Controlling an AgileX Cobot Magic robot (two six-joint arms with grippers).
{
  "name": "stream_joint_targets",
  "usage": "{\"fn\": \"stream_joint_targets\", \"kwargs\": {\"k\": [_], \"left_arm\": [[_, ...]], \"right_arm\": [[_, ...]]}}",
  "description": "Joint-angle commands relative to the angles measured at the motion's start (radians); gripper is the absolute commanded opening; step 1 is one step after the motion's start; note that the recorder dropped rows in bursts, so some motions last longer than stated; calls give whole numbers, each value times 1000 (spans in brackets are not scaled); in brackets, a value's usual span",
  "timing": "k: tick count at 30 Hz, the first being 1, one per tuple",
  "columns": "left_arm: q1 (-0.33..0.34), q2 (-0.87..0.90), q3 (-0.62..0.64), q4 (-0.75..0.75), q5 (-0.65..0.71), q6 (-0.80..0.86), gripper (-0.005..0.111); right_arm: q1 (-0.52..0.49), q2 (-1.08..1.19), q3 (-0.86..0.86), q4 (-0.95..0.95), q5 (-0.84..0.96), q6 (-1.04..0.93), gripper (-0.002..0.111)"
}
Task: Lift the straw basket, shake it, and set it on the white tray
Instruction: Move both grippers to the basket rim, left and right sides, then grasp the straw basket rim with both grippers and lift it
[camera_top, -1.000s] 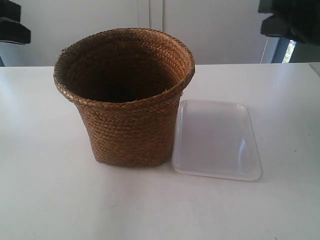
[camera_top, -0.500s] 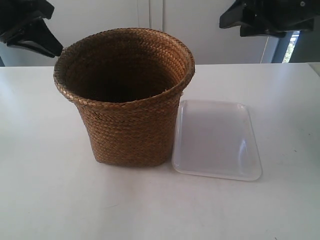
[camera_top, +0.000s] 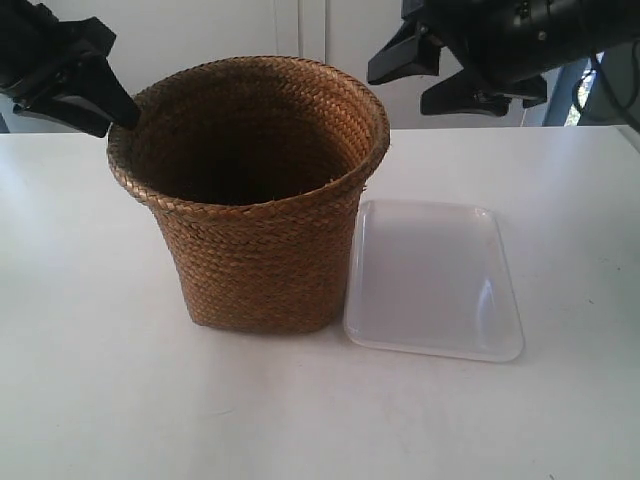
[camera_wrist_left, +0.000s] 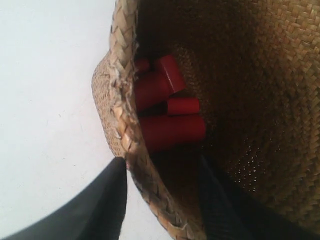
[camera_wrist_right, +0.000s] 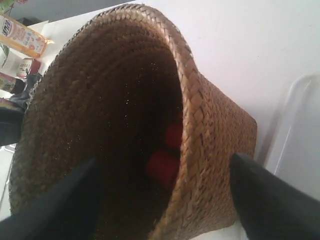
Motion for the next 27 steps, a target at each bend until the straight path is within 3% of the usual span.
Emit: {"fn": "stream_joint_targets", "kwargs": {"k": [1,17,27], "left_arm": [[3,14,-7,-16,20,-8,50],[-11,119,-7,-43,2,-6,50],[-46,171,-7,-34,-21,-4,50]], "right_arm": [[32,28,-5,6,-61,-14,68],[32,179,-5,-34,-100,17,71],[93,228,-55,-71,-130,69,71]]}}
